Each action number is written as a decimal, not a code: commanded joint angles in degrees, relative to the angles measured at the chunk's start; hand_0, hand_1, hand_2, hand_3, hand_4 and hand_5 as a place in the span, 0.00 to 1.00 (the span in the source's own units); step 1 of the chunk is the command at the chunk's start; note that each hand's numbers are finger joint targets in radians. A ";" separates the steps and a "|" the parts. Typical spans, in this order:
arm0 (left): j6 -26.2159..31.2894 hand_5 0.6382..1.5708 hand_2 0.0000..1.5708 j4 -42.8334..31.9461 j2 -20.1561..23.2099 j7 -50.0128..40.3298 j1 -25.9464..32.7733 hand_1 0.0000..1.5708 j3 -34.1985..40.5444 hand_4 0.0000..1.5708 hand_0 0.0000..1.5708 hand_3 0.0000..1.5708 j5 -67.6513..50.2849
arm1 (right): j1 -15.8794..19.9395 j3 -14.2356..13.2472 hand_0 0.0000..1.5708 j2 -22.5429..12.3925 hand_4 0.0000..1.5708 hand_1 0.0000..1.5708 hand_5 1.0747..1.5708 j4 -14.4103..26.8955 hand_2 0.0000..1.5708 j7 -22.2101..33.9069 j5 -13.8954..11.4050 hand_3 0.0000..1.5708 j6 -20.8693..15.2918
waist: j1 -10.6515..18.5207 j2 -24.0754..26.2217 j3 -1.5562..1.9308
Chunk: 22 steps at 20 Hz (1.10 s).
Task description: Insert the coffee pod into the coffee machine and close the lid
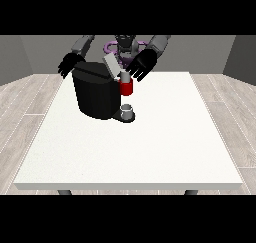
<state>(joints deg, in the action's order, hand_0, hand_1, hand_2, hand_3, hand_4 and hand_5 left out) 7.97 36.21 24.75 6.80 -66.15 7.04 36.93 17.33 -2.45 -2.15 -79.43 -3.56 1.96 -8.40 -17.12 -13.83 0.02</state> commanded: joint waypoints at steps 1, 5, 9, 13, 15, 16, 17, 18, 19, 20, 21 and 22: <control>0.04 1.00 0.81 -1.32 -0.25 0.92 0.84 0.77 0.32 0.32 0.77 0.76 -0.02 | -2.67 3.25 0.00 2.04 0.32 0.00 1.00 -2.74 0.00 2.37 -2.23 0.00 -2.10 | -0.87 1.54 -0.03; -1.81 1.00 0.81 0.52 -0.68 1.48 -0.55 0.75 -0.59 0.33 0.75 0.77 1.30 | 2.44 -1.90 0.00 -0.26 0.29 0.00 1.00 0.94 0.00 -2.44 0.08 0.00 -1.45 | 1.55 -2.68 0.00; -1.37 1.00 0.80 -0.79 -0.05 0.84 -0.32 0.75 -0.07 0.31 0.75 0.75 1.42 | -1.24 -0.36 0.00 -0.30 0.28 0.00 1.00 -0.03 0.00 -3.03 0.11 0.00 0.50 | -0.51 -2.06 0.00; -0.07 1.00 0.82 -0.58 -1.13 -0.80 -1.45 0.80 -0.50 0.31 0.80 0.75 1.61 | 1.77 -2.79 0.00 -2.28 0.28 0.00 1.00 2.35 0.00 -2.12 1.50 0.00 1.41 | 0.94 -2.28 0.00; 1.26 1.00 0.81 -1.95 0.16 0.11 -0.69 0.78 0.21 0.31 0.78 0.75 1.15 | 0.50 -1.64 0.00 -1.79 0.26 0.00 1.00 -0.23 0.00 1.15 1.06 0.00 0.63 | -0.23 -0.62 -0.02; -0.05 1.00 0.81 -1.20 -1.90 -0.97 -2.13 0.78 -0.22 0.31 0.78 0.74 1.41 | 2.23 -0.19 0.00 1.35 0.27 0.00 1.00 1.53 0.00 -1.32 -1.04 0.00 -2.68 | 1.22 -2.38 -0.01; 2.64 1.00 0.80 -2.64 0.55 -0.57 -1.12 0.78 0.92 0.30 0.78 0.73 0.47 | -1.34 -0.17 0.00 -0.32 0.23 0.00 1.00 0.52 0.00 0.06 -0.76 0.00 -0.91 | -0.13 -0.89 -0.02; 2.06 1.00 0.79 -2.11 -1.00 0.33 -0.10 0.76 -0.04 0.30 0.76 0.73 0.93 | -0.09 -1.07 0.00 0.20 0.23 0.00 1.00 0.88 0.00 0.52 -0.12 0.00 -1.89 | 0.98 -0.73 -0.01; 0.08 1.00 0.79 -2.45 0.88 1.51 -0.64 0.77 0.93 0.29 0.77 0.72 1.18 | 0.35 -0.38 0.00 -0.09 0.25 0.00 1.00 -1.20 0.00 0.74 0.57 0.00 -0.35 | -0.64 -2.51 -0.02; 2.37 1.00 0.78 -1.45 -0.09 -0.35 -2.94 0.77 0.57 0.29 0.77 0.69 0.74 | 2.60 -2.26 0.00 -0.79 0.24 0.00 1.00 2.20 0.00 -1.21 0.21 0.00 -1.43 | 1.38 -2.87 0.00; 0.86 1.00 0.76 -2.00 -0.19 -1.06 -2.00 0.74 -0.32 0.29 0.74 0.67 2.26 | 2.25 -0.77 0.00 -0.21 0.21 0.00 1.00 0.43 0.00 0.17 -0.36 0.00 -1.52 | 0.71 -1.77 -0.01; 0.30 1.00 0.74 -1.69 0.46 0.94 -1.92 0.72 -0.40 0.28 0.72 0.65 2.50 | 1.82 -0.19 0.00 0.78 0.26 0.00 1.00 0.62 0.00 -1.47 -1.22 0.00 -2.53 | 0.74 -3.44 -0.01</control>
<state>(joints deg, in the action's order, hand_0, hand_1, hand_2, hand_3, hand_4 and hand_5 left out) 9.02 34.88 24.74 7.04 -68.01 7.12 38.36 18.70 -3.35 -2.24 -78.74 -4.09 1.74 -9.76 -16.49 -15.95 0.10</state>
